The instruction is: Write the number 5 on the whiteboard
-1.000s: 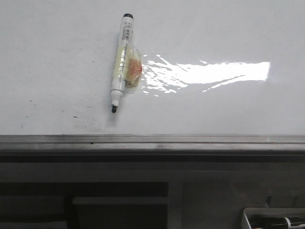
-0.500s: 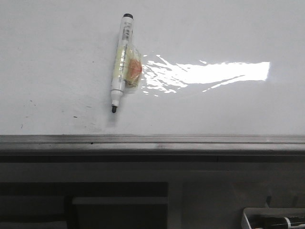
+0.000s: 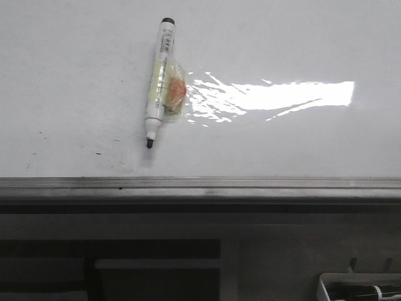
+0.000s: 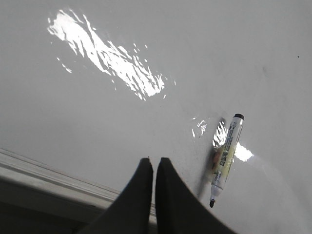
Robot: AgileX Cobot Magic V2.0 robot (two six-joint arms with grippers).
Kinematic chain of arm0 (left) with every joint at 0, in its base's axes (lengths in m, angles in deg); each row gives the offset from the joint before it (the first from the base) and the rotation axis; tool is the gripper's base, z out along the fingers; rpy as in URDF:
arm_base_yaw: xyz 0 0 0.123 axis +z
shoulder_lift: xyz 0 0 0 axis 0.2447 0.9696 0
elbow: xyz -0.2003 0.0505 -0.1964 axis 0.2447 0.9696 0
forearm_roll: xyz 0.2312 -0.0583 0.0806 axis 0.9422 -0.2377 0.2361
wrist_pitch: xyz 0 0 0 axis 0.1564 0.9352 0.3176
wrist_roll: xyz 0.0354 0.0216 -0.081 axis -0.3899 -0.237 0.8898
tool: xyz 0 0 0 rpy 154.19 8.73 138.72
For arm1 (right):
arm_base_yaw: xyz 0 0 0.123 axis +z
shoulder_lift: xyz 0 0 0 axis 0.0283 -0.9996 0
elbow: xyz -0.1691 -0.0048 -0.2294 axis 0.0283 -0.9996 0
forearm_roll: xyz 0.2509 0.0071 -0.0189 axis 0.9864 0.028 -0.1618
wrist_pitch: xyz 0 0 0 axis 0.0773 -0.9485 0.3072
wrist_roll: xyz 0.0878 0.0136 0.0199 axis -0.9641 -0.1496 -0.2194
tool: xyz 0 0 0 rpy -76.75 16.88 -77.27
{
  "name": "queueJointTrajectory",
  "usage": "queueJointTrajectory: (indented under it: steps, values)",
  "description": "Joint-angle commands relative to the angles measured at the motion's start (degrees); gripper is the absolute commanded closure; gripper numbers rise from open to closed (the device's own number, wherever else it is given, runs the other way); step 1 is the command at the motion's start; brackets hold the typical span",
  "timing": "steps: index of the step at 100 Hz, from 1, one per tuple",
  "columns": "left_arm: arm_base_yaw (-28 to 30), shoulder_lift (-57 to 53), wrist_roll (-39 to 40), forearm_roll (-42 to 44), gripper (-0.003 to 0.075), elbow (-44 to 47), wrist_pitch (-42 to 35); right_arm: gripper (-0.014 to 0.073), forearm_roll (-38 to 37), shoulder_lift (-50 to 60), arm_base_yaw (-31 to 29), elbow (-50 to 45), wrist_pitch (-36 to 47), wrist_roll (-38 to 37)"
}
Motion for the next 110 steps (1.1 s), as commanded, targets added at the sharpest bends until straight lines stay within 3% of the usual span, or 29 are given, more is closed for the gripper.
queueJointTrajectory:
  steps: [1,7,19,38,47,60,71,83,94,103,110]
  values:
    - [0.1,-1.5,0.2,-0.9,0.0741,0.9,-3.0,0.0644,6.0,1.0,-0.4,-1.1,11.9,-0.3]
    - [0.1,-1.5,0.2,-0.9,0.0741,0.9,-3.0,0.0644,15.4,1.0,-0.4,-1.1,13.3,-2.7]
    - [0.1,-1.5,0.2,-0.9,0.0741,0.9,-3.0,0.0644,35.8,1.0,-0.4,-1.0,8.2,-5.0]
    - [0.0,-1.5,0.2,-0.9,0.0741,-0.7,-2.9,0.0644,48.3,1.0,-0.4,1.4,8.0,-5.0]
    - [0.0,-1.4,-0.9,1.0,0.0741,-3.0,-2.2,0.0644,48.5,0.9,-0.4,4.8,4.1,-5.0]
    - [0.0,2.1,-3.8,10.3,0.0740,-9.3,4.2,0.0644,47.0,-1.1,-0.4,11.7,-5.6,-4.5]
    - [0.0,8.4,-4.5,16.0,0.0721,-14.7,8.1,0.0626,42.0,-4.4,-0.4,17.8,-10.6,-3.4]
    - [0.0,16.7,-4.9,18.5,0.0583,-20.5,11.0,0.0516,39.3,-8.4,-0.4,23.9,-17.1,-3.4]
    - [0.0,25.0,-11.5,18.0,0.0437,-25.2,16.1,0.0381,39.3,-11.8,-0.4,28.8,-24.4,-3.0]
    - [0.0,31.4,-18.9,17.5,0.0418,-29.1,20.7,0.0287,39.3,-14.2,-0.4,31.5,-29.8,-0.7]
    - [0.0,36.5,-20.1,17.0,0.0418,-31.9,22.4,0.0250,39.3,-15.5,-0.4,32.7,-31.9,1.4]
